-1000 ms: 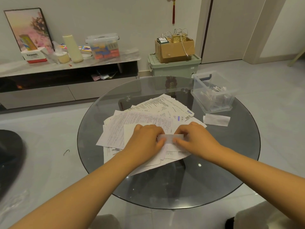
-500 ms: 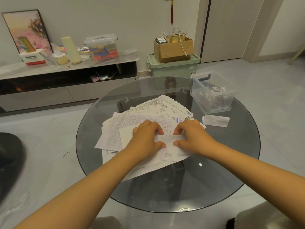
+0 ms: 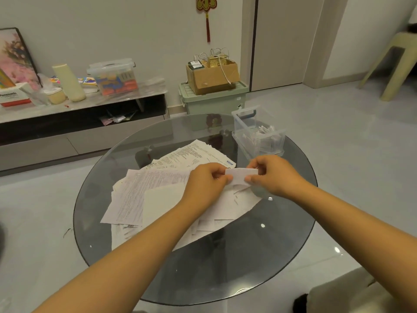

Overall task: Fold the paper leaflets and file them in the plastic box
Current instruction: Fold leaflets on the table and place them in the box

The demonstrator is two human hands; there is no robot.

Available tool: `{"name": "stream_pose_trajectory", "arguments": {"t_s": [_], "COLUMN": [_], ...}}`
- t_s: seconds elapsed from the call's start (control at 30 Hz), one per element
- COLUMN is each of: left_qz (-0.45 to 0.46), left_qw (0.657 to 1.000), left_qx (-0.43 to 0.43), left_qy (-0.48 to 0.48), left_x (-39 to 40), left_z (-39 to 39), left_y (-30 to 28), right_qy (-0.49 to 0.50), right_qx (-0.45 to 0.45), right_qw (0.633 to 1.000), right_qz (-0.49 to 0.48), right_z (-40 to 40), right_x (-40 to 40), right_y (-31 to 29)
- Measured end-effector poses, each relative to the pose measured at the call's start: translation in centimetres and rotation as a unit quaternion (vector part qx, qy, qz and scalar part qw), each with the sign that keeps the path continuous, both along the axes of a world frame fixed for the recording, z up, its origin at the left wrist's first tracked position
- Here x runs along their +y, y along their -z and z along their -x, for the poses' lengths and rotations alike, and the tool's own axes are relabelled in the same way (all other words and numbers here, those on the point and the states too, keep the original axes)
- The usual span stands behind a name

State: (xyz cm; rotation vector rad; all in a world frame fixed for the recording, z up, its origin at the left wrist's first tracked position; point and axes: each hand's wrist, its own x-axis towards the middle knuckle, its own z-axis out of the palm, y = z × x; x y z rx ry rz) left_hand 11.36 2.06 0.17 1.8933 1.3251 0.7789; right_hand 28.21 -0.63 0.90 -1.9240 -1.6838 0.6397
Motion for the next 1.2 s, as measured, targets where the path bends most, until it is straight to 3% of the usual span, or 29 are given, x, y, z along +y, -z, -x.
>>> {"name": "stream_pose_trajectory", "arguments": {"t_s": [0.33,0.63,0.77,0.87,0.93,1.03,1.2], "left_qz": [0.026,0.002,-0.072,-0.155,-0.185,-0.222,-0.183], "left_qw": [0.999,0.995,0.989,0.969,0.937,0.893,0.89], "left_qx": [-0.015,0.092,0.129,0.165,0.239,0.33,0.356], "left_qy": [-0.014,-0.035,-0.002,0.104,0.176,0.21,0.219], "left_x": [2.7,3.9,4.6,4.5,4.3,4.4,4.4], "left_z": [-6.0,-8.3,-8.4,-8.2,-8.2,-8.0,-6.6], "left_y": [1.5,3.9,3.8,3.7,3.5,2.8,2.4], "right_qy": [0.099,0.116,0.097,0.032,0.0,-0.03,-0.027], "right_qx": [-0.022,-0.096,-0.143,-0.194,-0.222,-0.266,-0.236], "right_qw": [0.995,0.986,0.985,0.98,0.975,0.963,0.971], "right_qz": [-0.003,0.073,0.017,-0.026,-0.019,-0.021,0.029], "right_z": [-4.1,-5.1,-5.4,-5.0,-4.7,-4.7,-5.4], "right_x": [1.0,2.6,2.6,2.1,1.6,0.6,-0.1], "right_y": [0.8,2.4,3.0,3.5,3.7,3.8,3.7]}}
